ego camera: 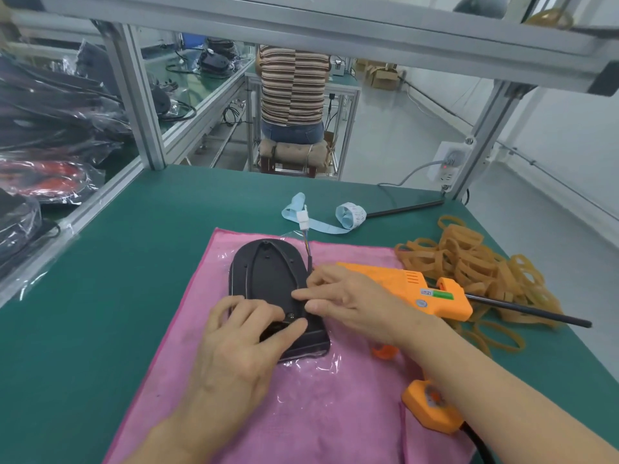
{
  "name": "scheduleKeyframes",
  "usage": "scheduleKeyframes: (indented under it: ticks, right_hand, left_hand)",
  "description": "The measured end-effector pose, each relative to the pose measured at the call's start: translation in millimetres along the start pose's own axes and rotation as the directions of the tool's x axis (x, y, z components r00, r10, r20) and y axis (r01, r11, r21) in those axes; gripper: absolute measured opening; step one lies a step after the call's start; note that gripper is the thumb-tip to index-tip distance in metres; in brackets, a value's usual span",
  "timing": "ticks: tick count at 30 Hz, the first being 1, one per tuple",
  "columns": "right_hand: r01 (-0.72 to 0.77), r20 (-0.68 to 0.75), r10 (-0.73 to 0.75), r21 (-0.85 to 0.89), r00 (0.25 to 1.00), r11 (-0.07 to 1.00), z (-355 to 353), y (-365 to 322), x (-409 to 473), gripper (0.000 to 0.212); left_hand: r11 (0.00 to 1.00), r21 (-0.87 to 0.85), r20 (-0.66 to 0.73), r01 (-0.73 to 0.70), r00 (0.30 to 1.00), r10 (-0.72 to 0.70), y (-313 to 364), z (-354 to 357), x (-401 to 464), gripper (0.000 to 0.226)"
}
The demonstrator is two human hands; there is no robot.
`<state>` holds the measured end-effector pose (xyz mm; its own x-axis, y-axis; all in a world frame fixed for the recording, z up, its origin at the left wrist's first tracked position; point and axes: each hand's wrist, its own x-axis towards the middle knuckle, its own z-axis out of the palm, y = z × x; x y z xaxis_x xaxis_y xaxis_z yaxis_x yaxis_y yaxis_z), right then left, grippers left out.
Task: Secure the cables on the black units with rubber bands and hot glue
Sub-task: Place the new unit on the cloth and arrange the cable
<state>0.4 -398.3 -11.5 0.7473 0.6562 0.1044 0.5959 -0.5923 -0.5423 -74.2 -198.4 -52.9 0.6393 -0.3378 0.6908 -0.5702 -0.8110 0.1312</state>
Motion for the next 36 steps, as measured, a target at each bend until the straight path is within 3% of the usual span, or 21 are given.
scheduleKeyframes:
  ticks: [3,5,8,10,13,17,20,25,31,34,36]
  right_hand:
    - [-0.109,-0.043,0.122,0.227,0.992,0.968,1,-1,4,0.023]
    - [-0.189,0.012,0.195,0.324,0.981,0.927,-5,-4,11,0.017]
    - [-0.257,0.141,0.226,0.274,0.964,0.927,-13,-10,21,0.011]
    - [-0.279,0.176,0.241,0.242,0.954,0.929,-14,-14,25,0.011]
    - [-0.289,0.165,0.253,0.248,0.953,0.925,-13,-15,26,0.010]
    - [-0.262,0.102,0.242,0.333,0.965,0.906,-7,-12,20,0.008]
    - [-0.259,0.075,0.255,0.468,0.964,0.845,-5,-8,13,0.008]
    - [-0.301,0.080,0.299,0.456,0.951,0.838,-11,-4,4,0.008]
    - [-0.375,0.006,0.436,0.521,0.900,0.767,-16,-1,3,0.009]
    - [-0.416,0.023,0.495,0.577,0.868,0.703,-9,-4,5,0.007]
    - [-0.459,0.017,0.546,0.565,0.837,0.686,-5,-6,10,0.014]
  left_hand:
    - [1.000,0.026,-0.022,-0.007,1.000,0.007,5,3,1,0.039]
    - [1.000,-0.005,-0.019,0.007,1.000,-0.007,11,5,2,0.040]
    - [0.999,-0.044,0.030,0.010,1.000,-0.009,14,5,-4,0.042]
    - [0.967,-0.231,0.051,0.108,0.994,-0.099,9,3,-11,0.034]
    - [0.674,-0.590,0.174,0.444,0.885,-0.431,4,-8,-8,0.024]
    - [0.525,-0.650,0.238,0.550,0.803,-0.547,7,-5,0,0.029]
    - [0.432,-0.623,0.309,0.652,0.712,-0.630,4,-3,3,0.050]
    - [0.560,-0.520,0.323,0.645,0.756,-0.570,10,-15,14,0.037]
    - [0.687,-0.420,0.293,0.594,0.805,-0.517,10,-15,13,0.053]
    - [0.814,-0.336,0.243,0.474,0.879,-0.411,12,-16,13,0.039]
    - [0.941,-0.159,0.171,0.298,0.947,-0.271,14,-13,10,0.048]
